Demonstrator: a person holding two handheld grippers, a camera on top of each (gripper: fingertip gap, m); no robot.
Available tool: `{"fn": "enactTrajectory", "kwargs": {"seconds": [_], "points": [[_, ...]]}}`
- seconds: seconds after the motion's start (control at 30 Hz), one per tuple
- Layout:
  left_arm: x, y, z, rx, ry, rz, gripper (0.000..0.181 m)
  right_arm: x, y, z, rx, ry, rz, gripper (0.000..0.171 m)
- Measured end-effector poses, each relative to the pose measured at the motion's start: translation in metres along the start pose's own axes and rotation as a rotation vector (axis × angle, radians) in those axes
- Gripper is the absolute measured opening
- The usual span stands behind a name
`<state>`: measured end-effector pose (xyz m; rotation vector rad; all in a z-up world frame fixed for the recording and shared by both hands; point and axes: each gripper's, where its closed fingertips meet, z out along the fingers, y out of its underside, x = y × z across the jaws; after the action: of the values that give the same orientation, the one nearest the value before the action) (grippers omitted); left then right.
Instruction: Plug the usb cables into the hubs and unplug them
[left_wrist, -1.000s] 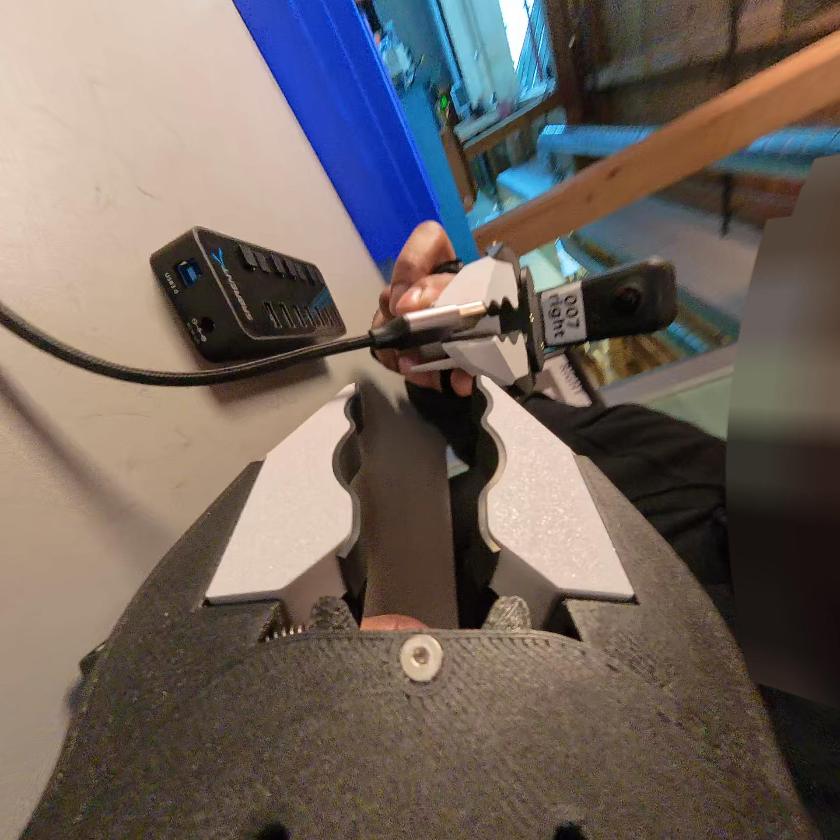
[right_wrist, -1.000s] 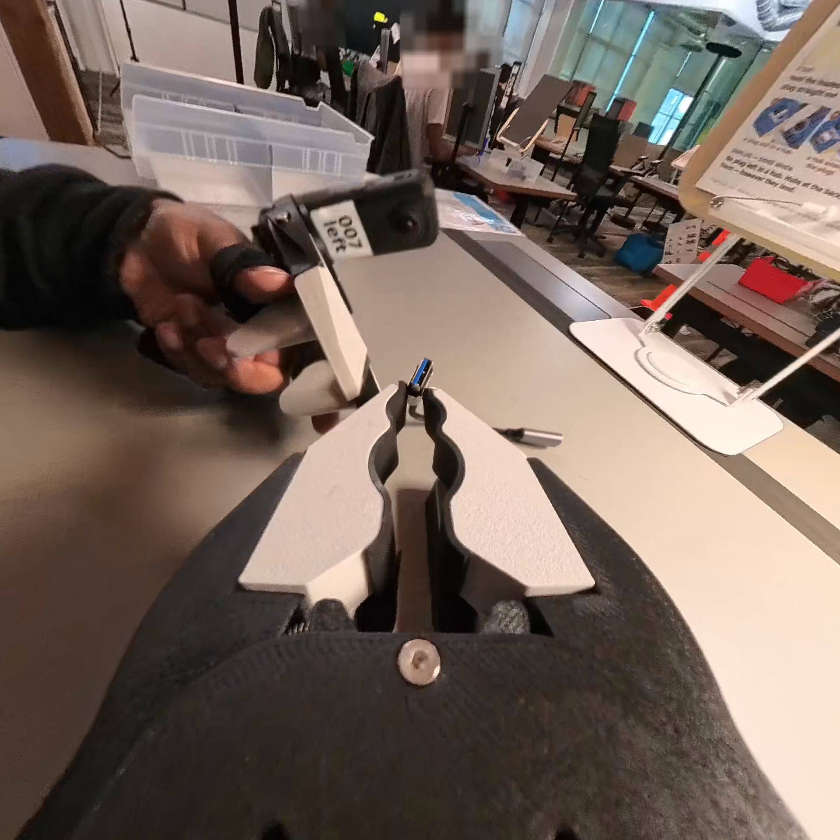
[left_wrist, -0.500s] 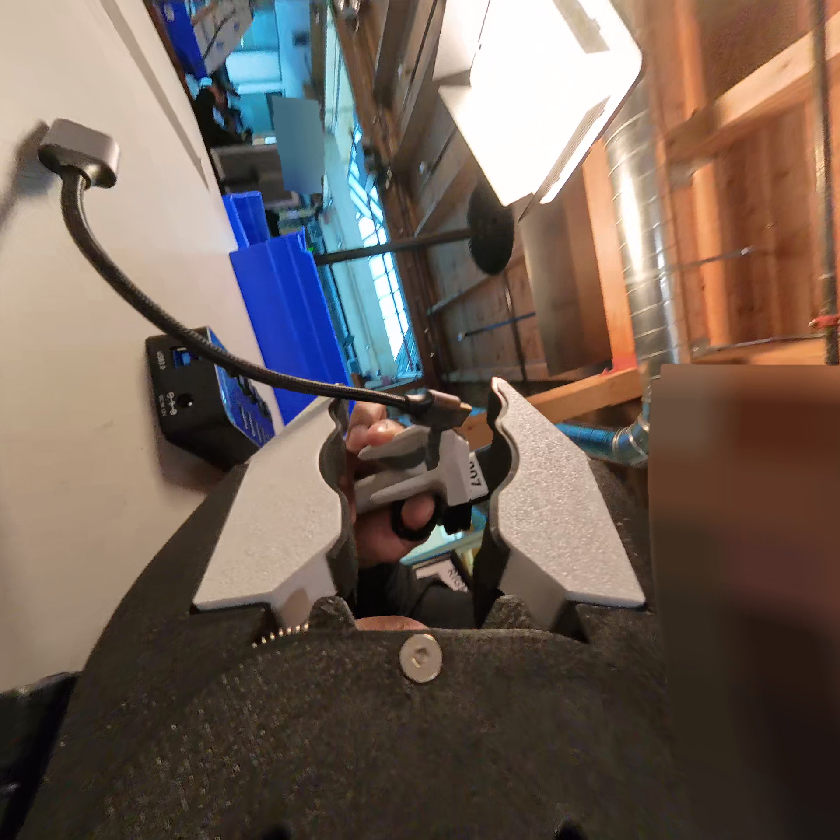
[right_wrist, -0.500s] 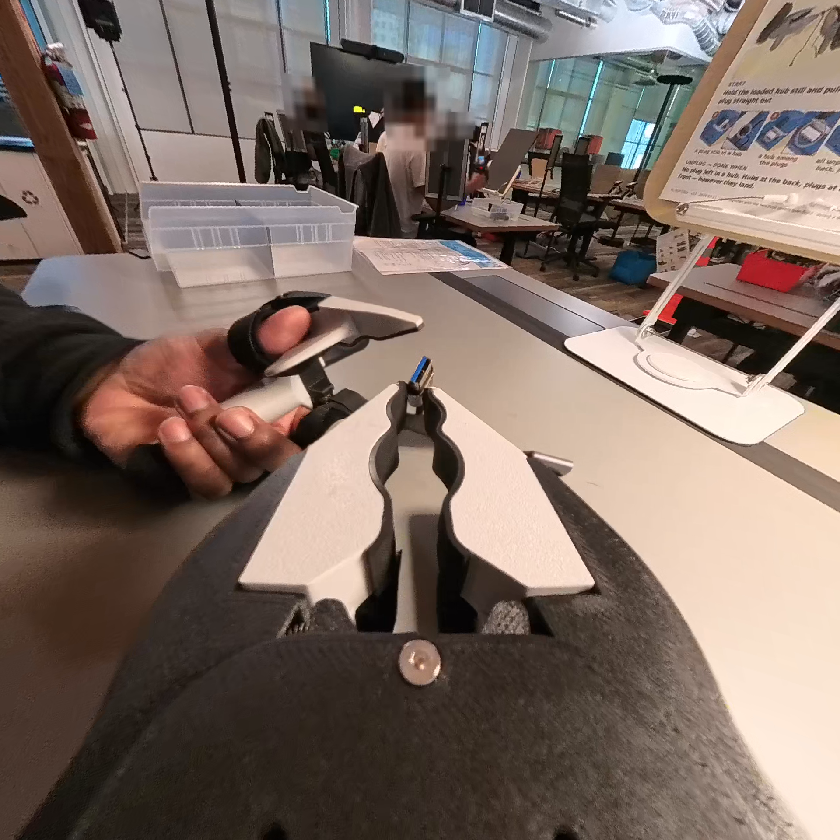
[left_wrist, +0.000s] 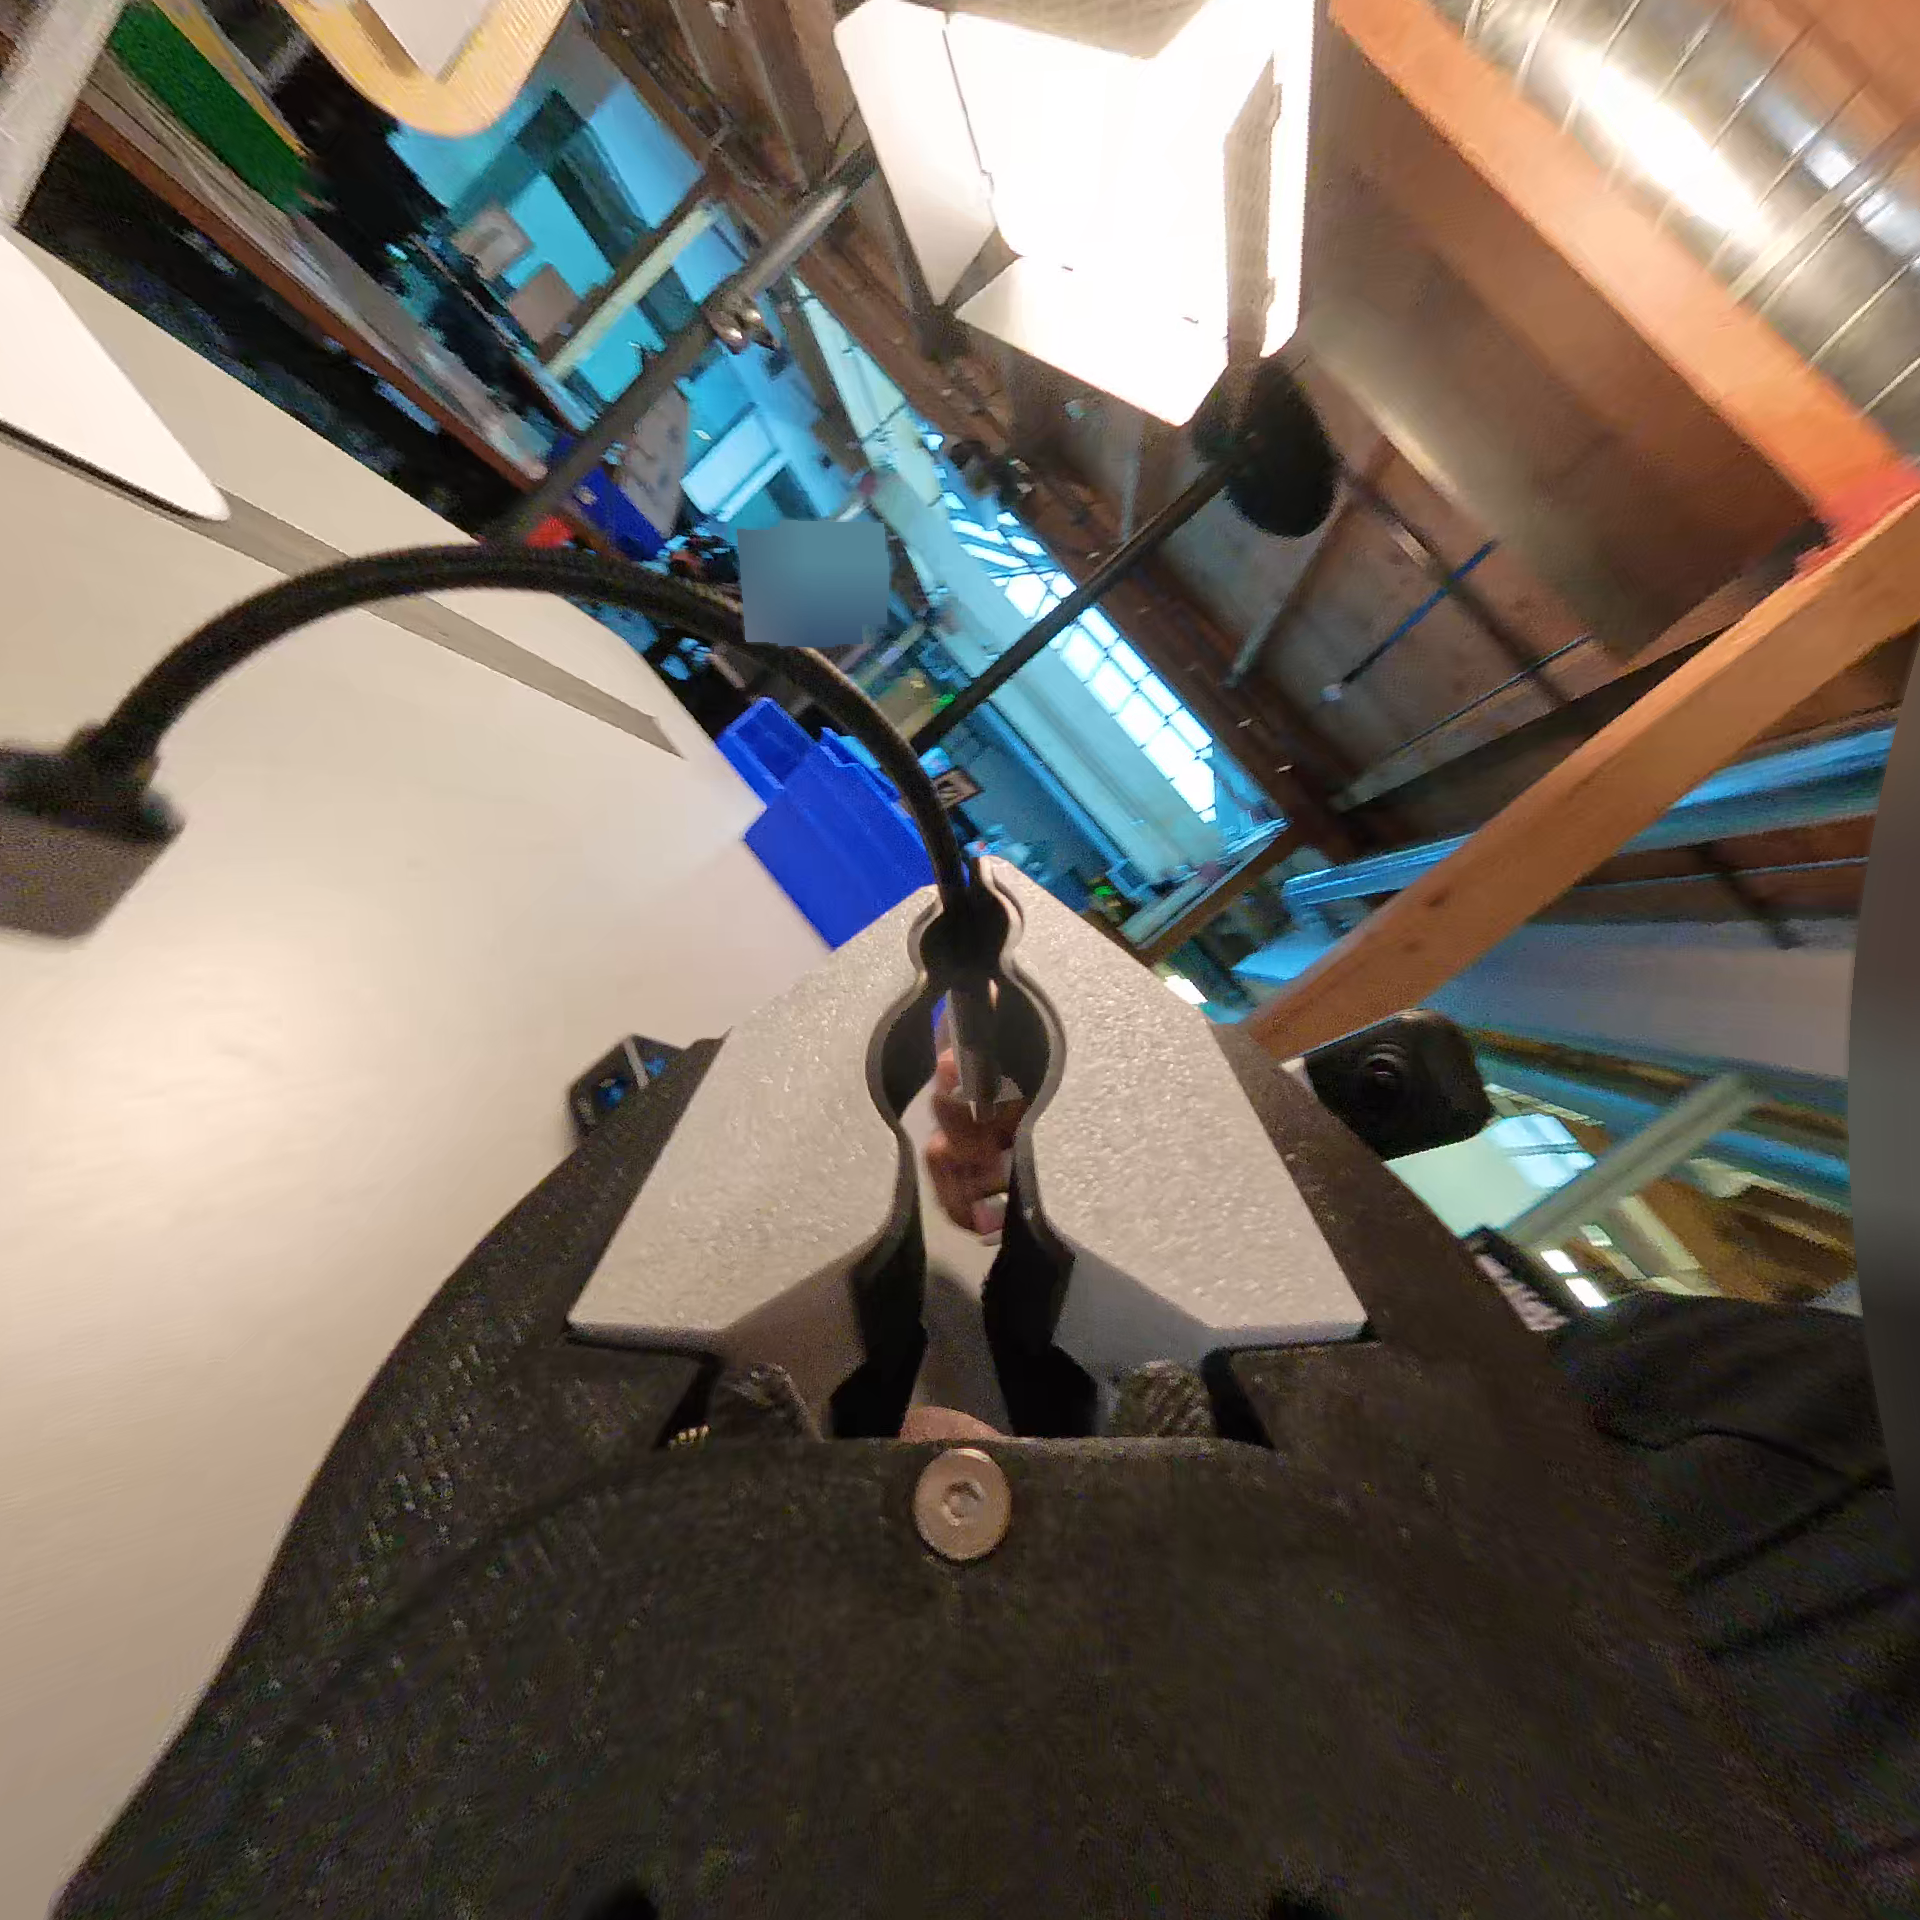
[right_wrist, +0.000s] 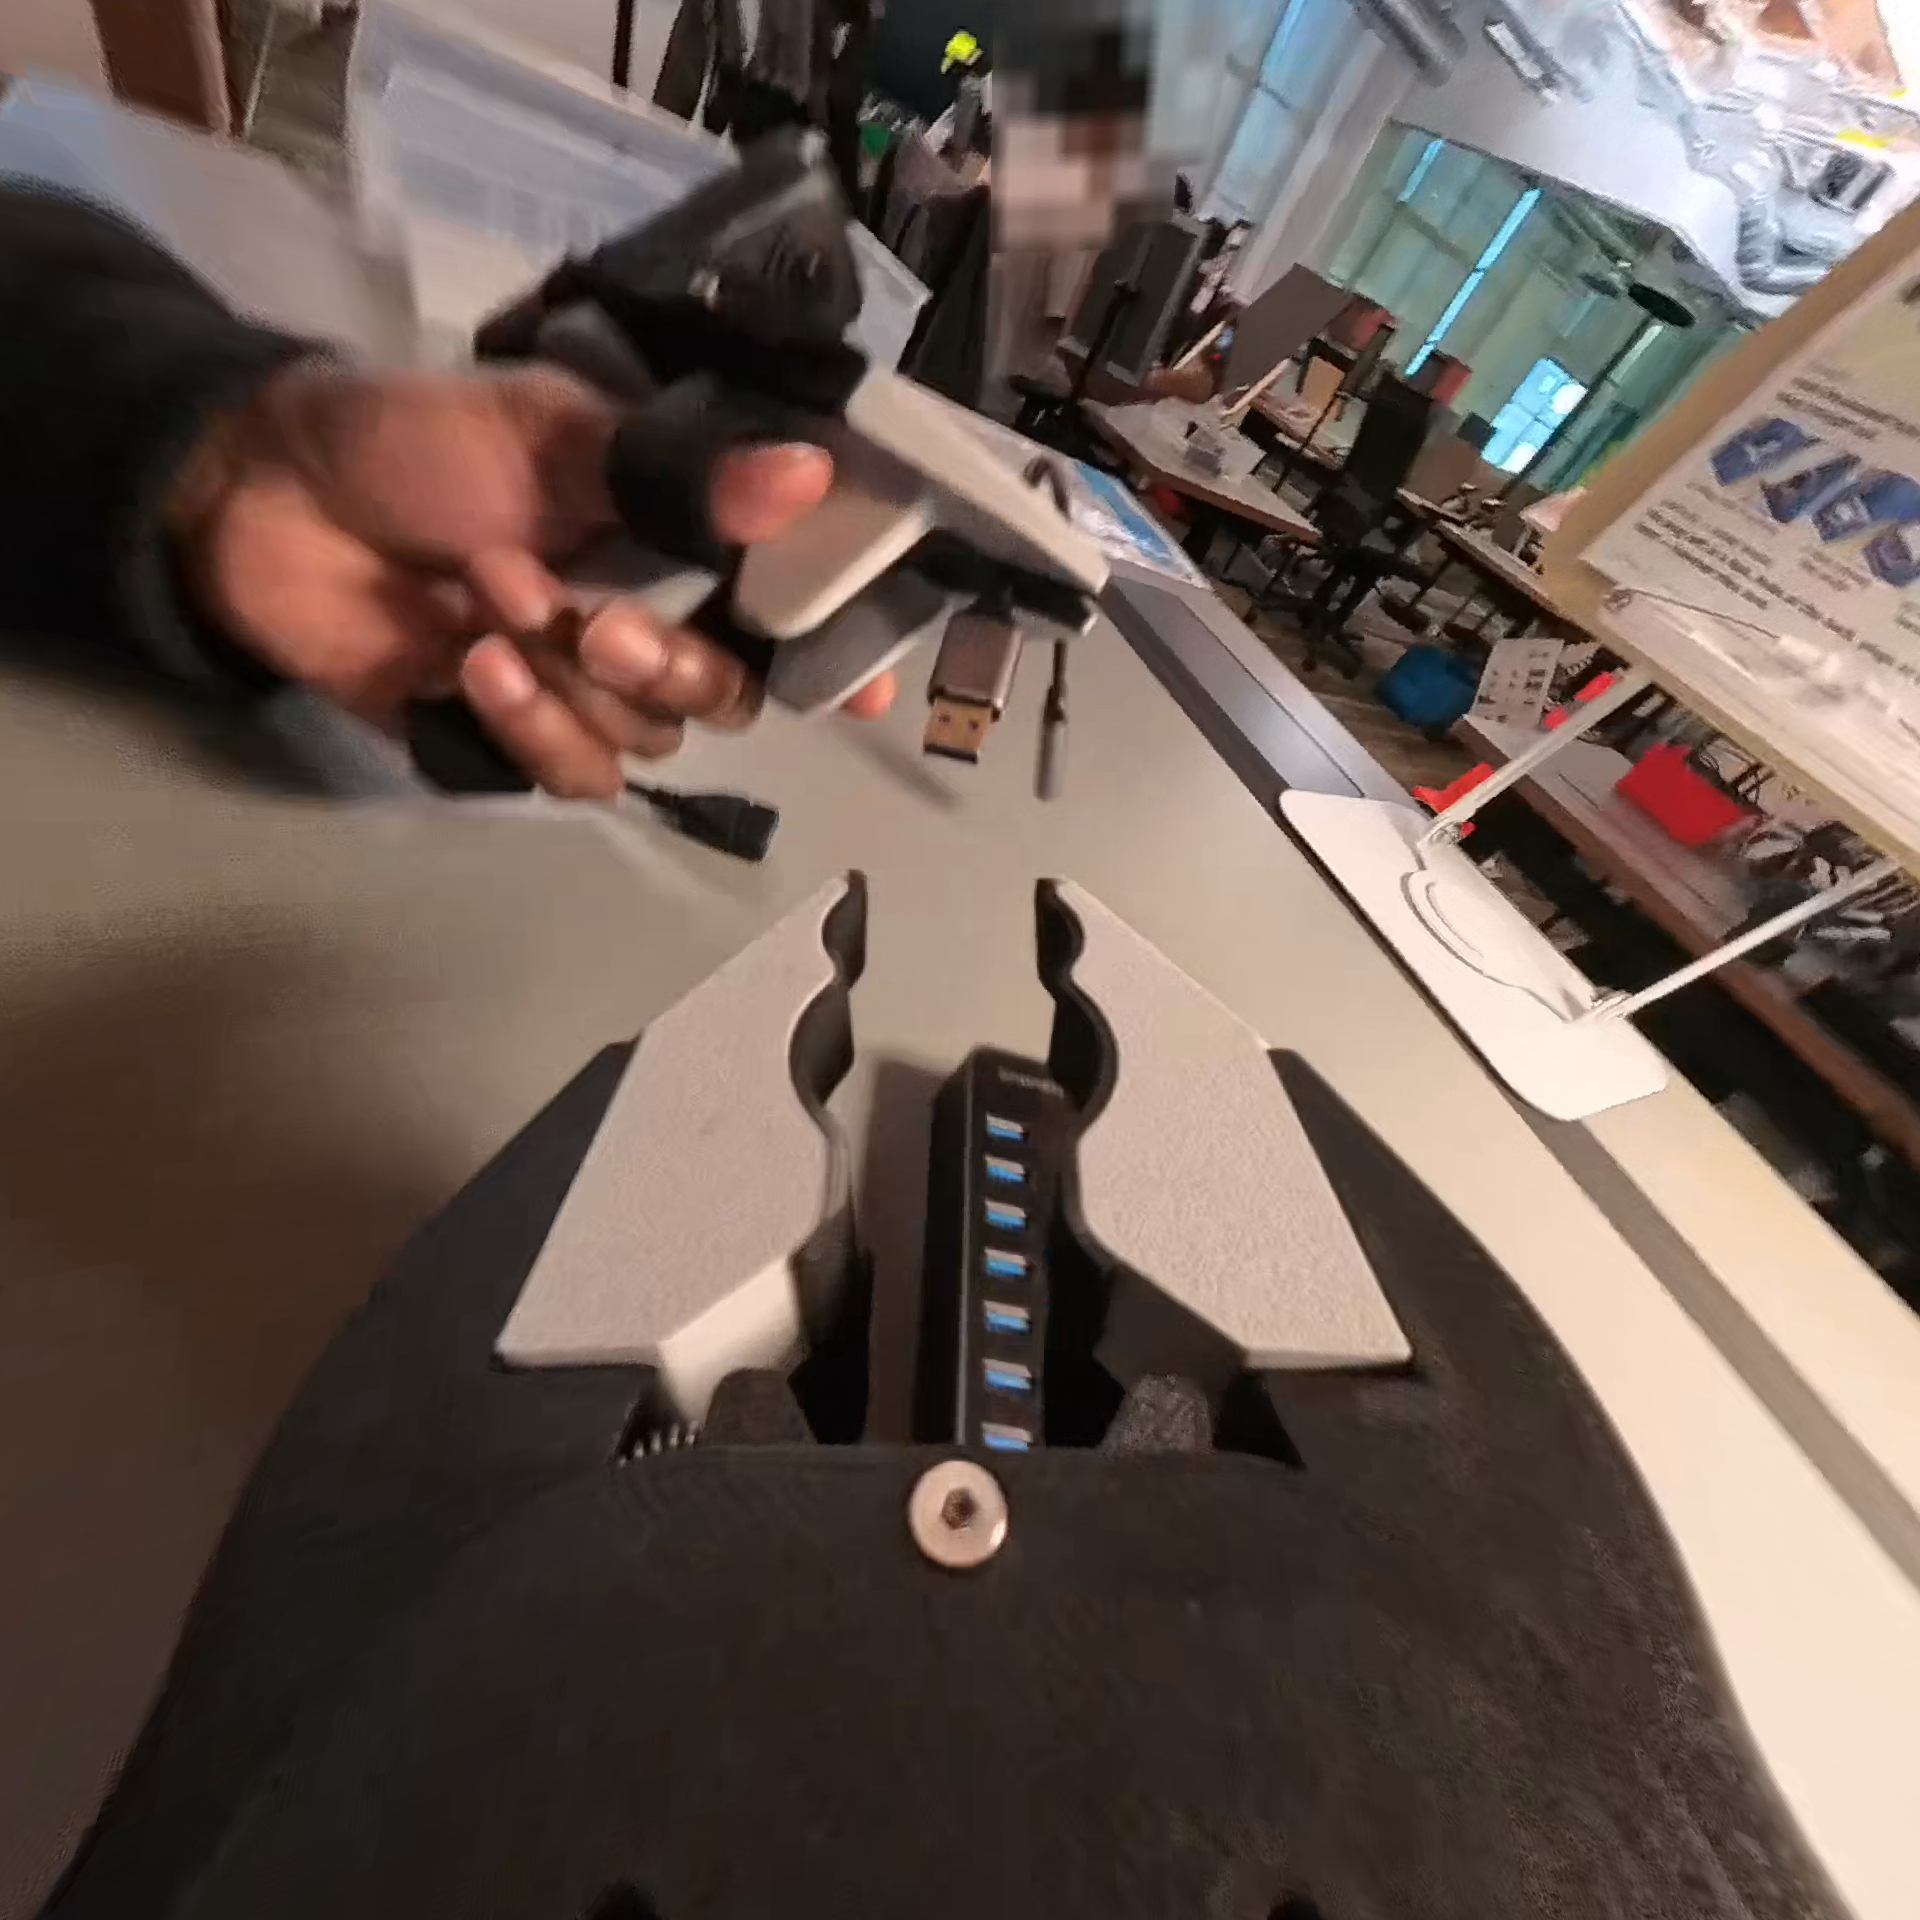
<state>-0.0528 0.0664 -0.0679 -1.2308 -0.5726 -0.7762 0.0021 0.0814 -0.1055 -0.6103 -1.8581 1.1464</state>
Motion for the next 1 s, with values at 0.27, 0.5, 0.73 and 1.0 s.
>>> {"fn": "enactTrajectory", "kwargs": {"seconds": [0.27, 0.5, 0.73, 1.0], "points": [[-0.006, -0.008, 0.0, -0.01, -0.111, 0.14, 0.004, 0.027, 0.068, -0.026, -0.299, -0.035, 0.153, 0.073], [-0.003, 0.006, 0.019, 0.007, -0.057, -0.01, 0.004, 0.021, 0.044, -0.018, -0.169, 0.001, 0.15, 0.059], [0.002, 0.034, 0.046, 0.004, -0.037, -0.121, 0.005, 0.015, 0.013, -0.018, -0.021, 0.14, -0.068, 0.041], [0.019, 0.052, 0.059, -0.047, 0.009, 0.002, 0.005, 0.025, 0.01, -0.019, -0.023, 0.232, -0.034, 0.016]]}}
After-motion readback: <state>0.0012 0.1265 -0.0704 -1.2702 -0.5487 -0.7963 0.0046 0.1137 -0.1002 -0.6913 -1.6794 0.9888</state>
